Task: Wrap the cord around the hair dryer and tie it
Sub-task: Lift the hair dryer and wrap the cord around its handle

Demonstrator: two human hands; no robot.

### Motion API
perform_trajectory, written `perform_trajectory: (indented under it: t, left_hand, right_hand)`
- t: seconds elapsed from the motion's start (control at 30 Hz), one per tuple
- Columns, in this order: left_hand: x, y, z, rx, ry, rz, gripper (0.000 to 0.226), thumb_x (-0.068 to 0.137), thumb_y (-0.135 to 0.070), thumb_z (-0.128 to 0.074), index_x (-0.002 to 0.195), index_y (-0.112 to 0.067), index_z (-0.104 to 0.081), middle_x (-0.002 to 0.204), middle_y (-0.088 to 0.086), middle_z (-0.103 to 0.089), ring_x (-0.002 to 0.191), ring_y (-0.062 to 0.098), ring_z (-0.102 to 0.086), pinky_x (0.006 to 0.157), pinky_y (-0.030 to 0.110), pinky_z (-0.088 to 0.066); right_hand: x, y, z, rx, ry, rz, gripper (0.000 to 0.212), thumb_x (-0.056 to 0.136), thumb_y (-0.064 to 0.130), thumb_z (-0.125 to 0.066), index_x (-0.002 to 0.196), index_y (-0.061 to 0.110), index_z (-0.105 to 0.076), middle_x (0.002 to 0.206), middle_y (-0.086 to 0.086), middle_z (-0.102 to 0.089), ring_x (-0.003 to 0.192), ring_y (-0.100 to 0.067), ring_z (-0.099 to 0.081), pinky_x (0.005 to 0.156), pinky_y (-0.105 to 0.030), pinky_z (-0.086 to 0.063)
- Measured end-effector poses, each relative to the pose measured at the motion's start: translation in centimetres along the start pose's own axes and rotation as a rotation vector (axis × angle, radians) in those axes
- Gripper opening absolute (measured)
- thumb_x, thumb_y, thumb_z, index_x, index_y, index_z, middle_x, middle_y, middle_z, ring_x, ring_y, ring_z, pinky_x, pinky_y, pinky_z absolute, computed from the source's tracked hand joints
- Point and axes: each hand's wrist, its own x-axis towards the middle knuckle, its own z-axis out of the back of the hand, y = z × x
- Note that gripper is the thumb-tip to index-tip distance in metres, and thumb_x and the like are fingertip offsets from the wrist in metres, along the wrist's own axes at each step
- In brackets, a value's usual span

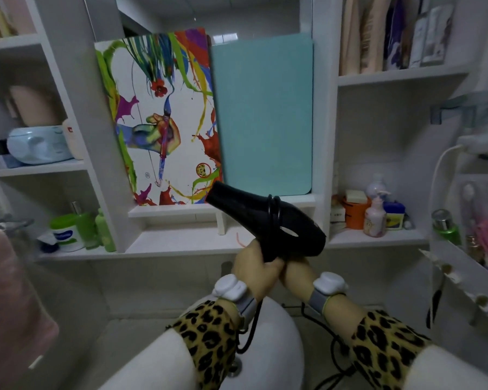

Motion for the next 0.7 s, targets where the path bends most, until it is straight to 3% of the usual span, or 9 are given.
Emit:
perform_trajectory:
  t: [0.1,0.2,0.33,0.4,0.53,0.63,0.7]
  left_hand:
    - [0.9,0.6,0.1,0.149,-0.038,-0.034,0.043,0.065,-0.041,-0.054,0.102,-0.019,-0.058,0.089,0.005,-0.07,0.083,0.029,-0.066,0.068,0.038,-0.055]
    - [1.2,1.0,0.3,0.228,-0.032,-0.036,0.042,0.067,-0.039,-0.053,0.104,-0.019,-0.057,0.092,0.006,-0.071,0.085,0.032,-0.066,0.07,0.041,-0.056]
    - [1.2,1.7,0.2,0.382,-0.036,-0.073,0.035,0.073,-0.037,-0.053,0.102,-0.017,-0.052,0.088,0.008,-0.07,0.078,0.034,-0.066,0.063,0.036,-0.053]
    - [1.3,2.0,0.2,0.488,-0.038,-0.111,0.027,0.079,-0.034,-0.055,0.098,-0.016,-0.048,0.087,0.01,-0.068,0.076,0.036,-0.065,0.056,0.032,-0.043]
    - [1.8,2.3,1.5,0.708,-0.02,-0.21,0.015,0.088,-0.027,-0.053,0.094,-0.015,-0.044,0.086,0.01,-0.068,0.073,0.034,-0.065,0.053,0.032,-0.034]
    - [1.5,1.9,2.1,0.83,0.028,-0.217,0.012,0.089,-0.018,-0.051,0.09,-0.017,-0.039,0.087,0.01,-0.068,0.076,0.034,-0.066,0.054,0.033,-0.035]
    - [1.4,1.4,2.3,0.914,0.063,-0.21,0.009,0.088,-0.012,-0.049,0.096,-0.014,-0.045,0.091,0.01,-0.068,0.081,0.034,-0.067,0.057,0.034,-0.038]
  right_hand:
    - [-0.4,-1.1,-0.5,0.125,-0.036,0.045,0.016,0.096,0.015,-0.041,0.08,0.015,-0.046,0.076,-0.012,-0.054,0.072,-0.033,-0.054,0.064,-0.033,-0.038]
    - [-1.4,-1.1,-0.5,0.173,-0.044,0.036,0.012,0.097,0.022,-0.042,0.089,0.021,-0.051,0.083,0.003,-0.054,0.074,-0.018,-0.052,0.055,-0.022,-0.035]
    - [-2.0,-0.4,-0.2,0.107,-0.028,0.065,0.017,0.095,0.015,-0.045,0.084,0.01,-0.057,0.086,-0.017,-0.065,0.078,-0.033,-0.06,0.059,-0.026,-0.032]
    - [-2.4,0.2,0.2,0.086,-0.018,0.111,0.017,0.094,0.011,-0.046,0.086,0.004,-0.059,0.091,-0.023,-0.065,0.083,-0.036,-0.061,0.062,-0.025,-0.033]
    - [-2.0,0.9,2.1,-0.042,-0.014,0.194,0.023,0.092,0.013,-0.048,0.094,-0.002,-0.065,0.095,-0.023,-0.068,0.085,-0.037,-0.061,0.064,-0.035,-0.04]
    - [-1.8,0.9,2.8,-0.118,-0.029,0.264,0.023,0.089,0.015,-0.052,0.084,-0.002,-0.067,0.082,-0.022,-0.069,0.076,-0.037,-0.063,0.066,-0.04,-0.048]
    - [-1.9,0.9,3.0,-0.164,-0.058,0.291,0.024,0.088,0.018,-0.056,0.079,-0.001,-0.069,0.076,-0.018,-0.071,0.071,-0.032,-0.064,0.064,-0.036,-0.047]
